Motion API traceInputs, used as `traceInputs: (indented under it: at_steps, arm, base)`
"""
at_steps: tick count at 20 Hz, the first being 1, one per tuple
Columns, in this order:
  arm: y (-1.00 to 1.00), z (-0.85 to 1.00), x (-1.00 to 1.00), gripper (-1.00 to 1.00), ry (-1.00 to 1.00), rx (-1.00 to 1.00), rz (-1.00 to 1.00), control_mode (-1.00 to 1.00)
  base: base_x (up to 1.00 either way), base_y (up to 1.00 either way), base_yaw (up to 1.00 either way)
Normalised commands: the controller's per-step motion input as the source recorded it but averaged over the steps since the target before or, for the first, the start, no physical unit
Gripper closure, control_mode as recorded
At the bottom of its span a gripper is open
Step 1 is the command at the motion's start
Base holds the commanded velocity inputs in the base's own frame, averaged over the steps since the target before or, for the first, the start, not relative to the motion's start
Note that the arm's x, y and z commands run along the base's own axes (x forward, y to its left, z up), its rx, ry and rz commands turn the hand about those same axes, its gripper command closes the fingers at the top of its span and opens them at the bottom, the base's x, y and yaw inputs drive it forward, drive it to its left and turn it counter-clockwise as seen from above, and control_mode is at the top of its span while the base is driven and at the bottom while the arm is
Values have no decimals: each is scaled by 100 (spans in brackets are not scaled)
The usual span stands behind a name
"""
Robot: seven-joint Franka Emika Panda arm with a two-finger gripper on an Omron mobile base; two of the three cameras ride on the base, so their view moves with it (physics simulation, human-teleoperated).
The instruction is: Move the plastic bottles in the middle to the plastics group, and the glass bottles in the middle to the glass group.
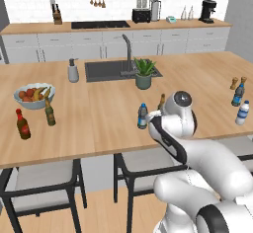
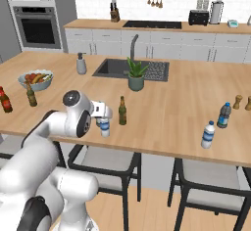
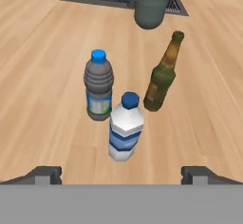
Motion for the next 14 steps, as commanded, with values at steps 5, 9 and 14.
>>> traceInputs:
  at_steps: [5,9,14]
  arm:
    - [0,-25,14,-100,0,0,0,-100]
    - [0,-25,7,-100,0,0,0,-100]
    - [0,-17,8,-100,0,0,0,-100]
  base:
    - [0,0,0]
    - [0,0,0]
    - [0,0,0]
